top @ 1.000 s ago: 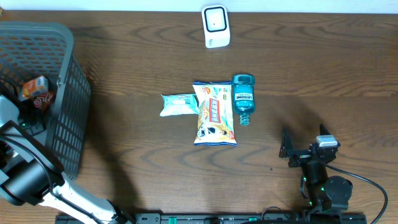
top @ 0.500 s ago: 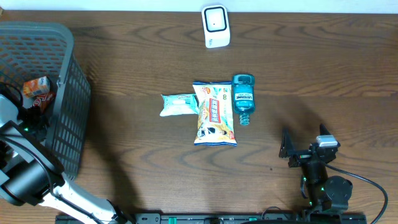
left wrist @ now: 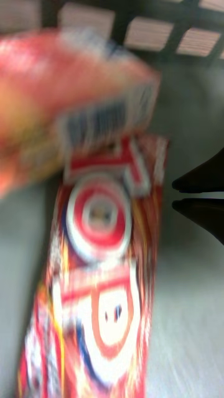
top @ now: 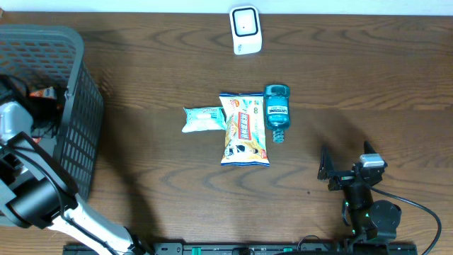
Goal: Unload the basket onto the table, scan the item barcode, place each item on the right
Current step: 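Lower the left gripper onto the orange packet and close on it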
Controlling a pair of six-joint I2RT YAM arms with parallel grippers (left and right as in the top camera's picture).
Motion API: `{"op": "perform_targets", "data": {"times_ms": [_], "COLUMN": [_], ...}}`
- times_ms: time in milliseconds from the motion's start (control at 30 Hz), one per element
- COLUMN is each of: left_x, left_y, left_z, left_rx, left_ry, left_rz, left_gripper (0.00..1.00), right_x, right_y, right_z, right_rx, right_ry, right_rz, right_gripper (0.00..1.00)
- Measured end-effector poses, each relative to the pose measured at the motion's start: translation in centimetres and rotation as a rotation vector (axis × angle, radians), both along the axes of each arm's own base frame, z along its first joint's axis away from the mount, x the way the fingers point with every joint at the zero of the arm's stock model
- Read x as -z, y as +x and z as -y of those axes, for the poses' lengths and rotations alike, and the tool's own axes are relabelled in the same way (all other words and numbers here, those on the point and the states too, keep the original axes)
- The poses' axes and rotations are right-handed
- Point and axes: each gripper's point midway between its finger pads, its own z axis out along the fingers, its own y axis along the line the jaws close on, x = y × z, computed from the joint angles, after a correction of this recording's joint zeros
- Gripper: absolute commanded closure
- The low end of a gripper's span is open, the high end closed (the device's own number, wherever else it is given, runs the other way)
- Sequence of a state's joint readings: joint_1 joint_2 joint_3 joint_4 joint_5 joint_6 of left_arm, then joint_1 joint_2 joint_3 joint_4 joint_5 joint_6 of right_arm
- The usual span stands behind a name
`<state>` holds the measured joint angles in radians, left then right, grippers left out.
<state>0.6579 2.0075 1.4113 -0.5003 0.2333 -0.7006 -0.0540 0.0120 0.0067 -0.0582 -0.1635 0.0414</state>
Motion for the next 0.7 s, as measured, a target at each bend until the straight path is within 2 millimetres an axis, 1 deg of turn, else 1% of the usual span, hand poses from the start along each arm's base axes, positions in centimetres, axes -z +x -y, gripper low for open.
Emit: {"op": "perform_targets", "data": {"times_ms": [67,133,200,367,467,567,700], "left_x": [-0.3,-0.5,-0.4,-0.7,-0.9,-1.3,-1.7], "left_y": [1.0,1.5,1.2,-0.8,-1.6,-1.7,-1.6], "left_z": [0.1,0.0,-0.5,-3.2,-4.3,-5.2,-6.0], "left_rx": [0.059,0.091,0.095,0.042,0.014,0.009,0.009], "left_ry": [0.044,0.083,0.128,0.276,0.335,0.388,0.432], "left_rz": [0.021,0.022,-0.007,-0.121,-0.167,-0.181,-0.188], "left_gripper": [0.93,0.93,0.93,0.93,0.93,0.93,0.93], "right_x": [0.0,0.0,0.0,0.0,0.0,0.0,0.0], "right_y": [0.0,0.0,0.0,0.0,0.0,0.0,0.0], "right_z": [0.0,0.0,0.0,0.0,0.0,0.0,0.0], "right_rx": [0.0,0.0,0.0,0.0,0.0,0.0,0.0], "right_ry": [0.0,0.0,0.0,0.0,0.0,0.0,0.0], "right_rz": [0.0,0.0,0.0,0.0,0.0,0.0,0.0], "right_gripper": [0.01,0.01,0.01,0.01,0.01,0.01,0.01]}}
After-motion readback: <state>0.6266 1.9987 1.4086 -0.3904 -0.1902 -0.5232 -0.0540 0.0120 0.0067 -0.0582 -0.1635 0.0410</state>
